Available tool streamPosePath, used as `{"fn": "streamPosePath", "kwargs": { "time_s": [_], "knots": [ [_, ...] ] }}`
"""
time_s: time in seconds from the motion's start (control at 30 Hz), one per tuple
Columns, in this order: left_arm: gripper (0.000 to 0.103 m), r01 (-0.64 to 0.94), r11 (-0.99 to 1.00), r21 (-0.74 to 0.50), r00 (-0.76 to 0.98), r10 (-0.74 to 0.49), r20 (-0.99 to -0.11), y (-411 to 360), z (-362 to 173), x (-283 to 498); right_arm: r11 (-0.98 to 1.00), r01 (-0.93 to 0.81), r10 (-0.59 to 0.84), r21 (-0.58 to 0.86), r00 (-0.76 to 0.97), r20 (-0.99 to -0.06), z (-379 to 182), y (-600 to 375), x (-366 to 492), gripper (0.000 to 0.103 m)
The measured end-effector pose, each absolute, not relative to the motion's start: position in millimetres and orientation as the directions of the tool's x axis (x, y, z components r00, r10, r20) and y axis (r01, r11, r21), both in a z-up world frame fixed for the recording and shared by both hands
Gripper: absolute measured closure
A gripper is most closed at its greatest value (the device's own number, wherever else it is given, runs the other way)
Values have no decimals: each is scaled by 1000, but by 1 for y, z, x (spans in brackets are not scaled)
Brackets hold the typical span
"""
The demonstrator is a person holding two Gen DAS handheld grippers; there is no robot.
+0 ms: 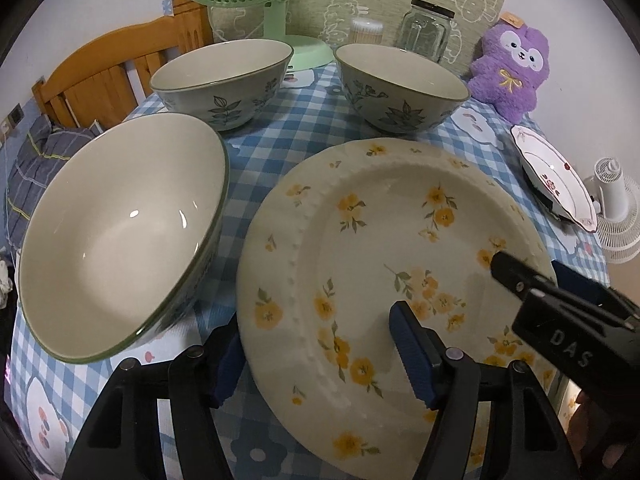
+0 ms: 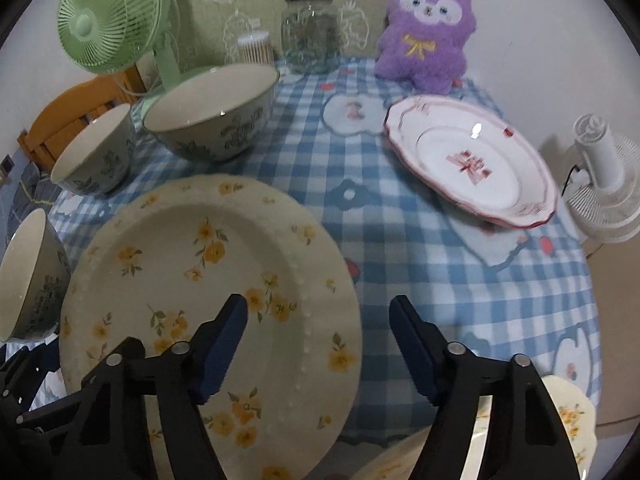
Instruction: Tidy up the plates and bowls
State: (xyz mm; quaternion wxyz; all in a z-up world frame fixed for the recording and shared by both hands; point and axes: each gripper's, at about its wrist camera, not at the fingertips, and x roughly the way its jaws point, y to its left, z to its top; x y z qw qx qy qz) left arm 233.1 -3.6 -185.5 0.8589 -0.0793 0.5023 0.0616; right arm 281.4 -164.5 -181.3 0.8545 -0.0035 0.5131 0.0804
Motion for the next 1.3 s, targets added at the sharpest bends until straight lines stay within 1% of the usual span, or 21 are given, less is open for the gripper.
{"fn": "streamPosePath", "kwargs": {
  "time_s": [0.03, 0.13, 0.17, 0.4, 0.53, 0.67, 0.9, 1.23, 1.3],
  "knots": [
    [34, -185, 980, -73, 488, 27, -872, -4, -185, 233, 986, -145, 138, 81, 446, -884, -184, -164, 283, 35],
    [34, -185, 980, -74, 489, 26, -872, -3, -185, 234, 982, -150, 170, 116, 434, -884, -185, -165, 285, 39],
    [34, -186, 980, -75, 490, 27, -871, -4, -185, 234, 980, -153, 180, 125, 430, -885, -185, -164, 286, 42],
    [35, -190, 980, -65, 499, 40, -866, -4, -185, 235, 983, -138, 167, 118, 430, -887, -185, -160, 284, 44],
    [35, -187, 981, -50, 512, 54, -857, -5, -182, 234, 985, -137, 159, 108, 451, -878, -180, -162, 279, 48],
    [35, -175, 984, -37, 523, 62, -850, -8, -177, 231, 985, -148, 144, 84, 463, -875, -175, -163, 275, 50],
    [35, -187, 982, -38, 488, 59, -871, -1, -183, 225, 980, -158, 180, 125, 408, -895, -180, -164, 263, 51],
    [35, -177, 983, -45, 488, 48, -872, 2, -184, 219, 975, -175, 199, 139, 391, -899, -180, -163, 260, 51],
    [35, -174, 984, -49, 488, 43, -872, 3, -185, 220, 975, -189, 188, 119, 402, -896, -180, -160, 264, 51]
  ]
}}
